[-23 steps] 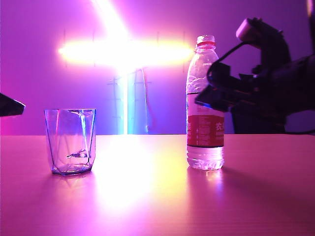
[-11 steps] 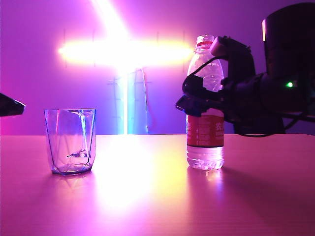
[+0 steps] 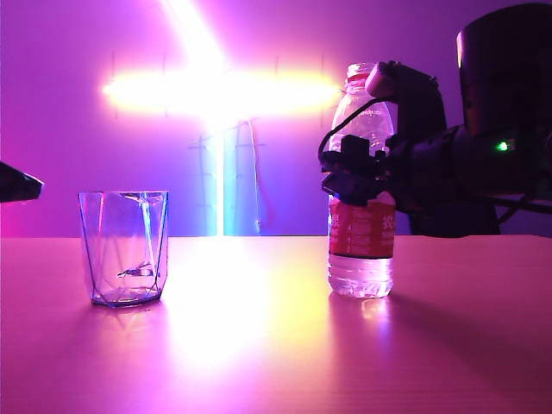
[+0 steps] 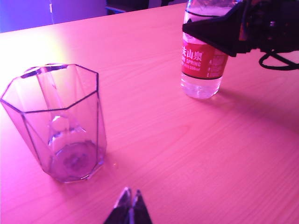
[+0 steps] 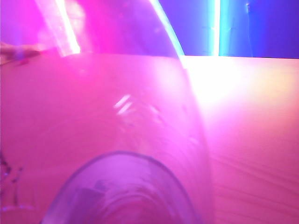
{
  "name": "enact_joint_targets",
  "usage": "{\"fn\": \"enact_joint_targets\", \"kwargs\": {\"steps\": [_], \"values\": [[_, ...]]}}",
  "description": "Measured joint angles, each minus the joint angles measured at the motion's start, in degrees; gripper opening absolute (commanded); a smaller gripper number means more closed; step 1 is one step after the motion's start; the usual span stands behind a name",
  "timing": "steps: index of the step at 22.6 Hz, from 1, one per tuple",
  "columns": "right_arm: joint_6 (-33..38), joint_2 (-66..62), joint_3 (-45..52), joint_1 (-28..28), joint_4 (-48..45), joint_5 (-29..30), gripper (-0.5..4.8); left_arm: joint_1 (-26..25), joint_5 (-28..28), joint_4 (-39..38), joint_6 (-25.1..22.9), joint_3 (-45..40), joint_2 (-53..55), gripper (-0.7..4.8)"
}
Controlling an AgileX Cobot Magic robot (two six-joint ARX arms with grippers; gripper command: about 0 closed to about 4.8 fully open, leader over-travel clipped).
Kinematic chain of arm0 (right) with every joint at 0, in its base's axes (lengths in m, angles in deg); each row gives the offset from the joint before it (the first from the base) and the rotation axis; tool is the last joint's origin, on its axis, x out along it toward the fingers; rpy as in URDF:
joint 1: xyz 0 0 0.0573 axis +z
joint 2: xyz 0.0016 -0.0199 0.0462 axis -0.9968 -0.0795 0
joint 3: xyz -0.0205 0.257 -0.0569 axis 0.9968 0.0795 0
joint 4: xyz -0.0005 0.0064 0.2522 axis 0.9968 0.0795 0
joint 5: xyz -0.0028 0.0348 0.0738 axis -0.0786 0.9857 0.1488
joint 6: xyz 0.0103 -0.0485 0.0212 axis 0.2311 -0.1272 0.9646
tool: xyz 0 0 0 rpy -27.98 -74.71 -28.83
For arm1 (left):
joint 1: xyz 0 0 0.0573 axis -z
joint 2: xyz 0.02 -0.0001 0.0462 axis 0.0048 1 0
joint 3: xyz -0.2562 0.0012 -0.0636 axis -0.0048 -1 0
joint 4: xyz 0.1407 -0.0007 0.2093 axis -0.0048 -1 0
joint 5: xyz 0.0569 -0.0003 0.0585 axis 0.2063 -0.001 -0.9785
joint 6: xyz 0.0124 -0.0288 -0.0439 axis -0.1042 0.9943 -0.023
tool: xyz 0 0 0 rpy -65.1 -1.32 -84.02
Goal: Pick up the mineral water bottle on the table and pour water into the mug until it's half full.
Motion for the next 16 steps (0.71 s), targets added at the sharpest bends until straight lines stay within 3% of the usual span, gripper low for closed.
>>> {"fn": "enact_joint_targets", "kwargs": {"steps": [4,9,11,16], "values": [[-8.9,5.2,-1.2,1.2,7.9,1.4,2.46,-1.8,0.0,-0.1,0.0,0.0,-0.2,-0.02],[-26.4,11.0,-14.6,4.7,29.4,3.0,2.46,-11.0,-0.1,0.0,0.0,0.0,-5.9,-0.02],[-32.4,9.7,-19.2,6.0,37.2,4.1,2.46,-11.8,-0.1,0.0,0.0,0.0,-7.9,-0.02],[-42.2,5.3,-26.2,7.4,44.0,4.1,2.46,-12.3,-0.1,0.5,0.0,0.0,-8.1,-0.02]]}}
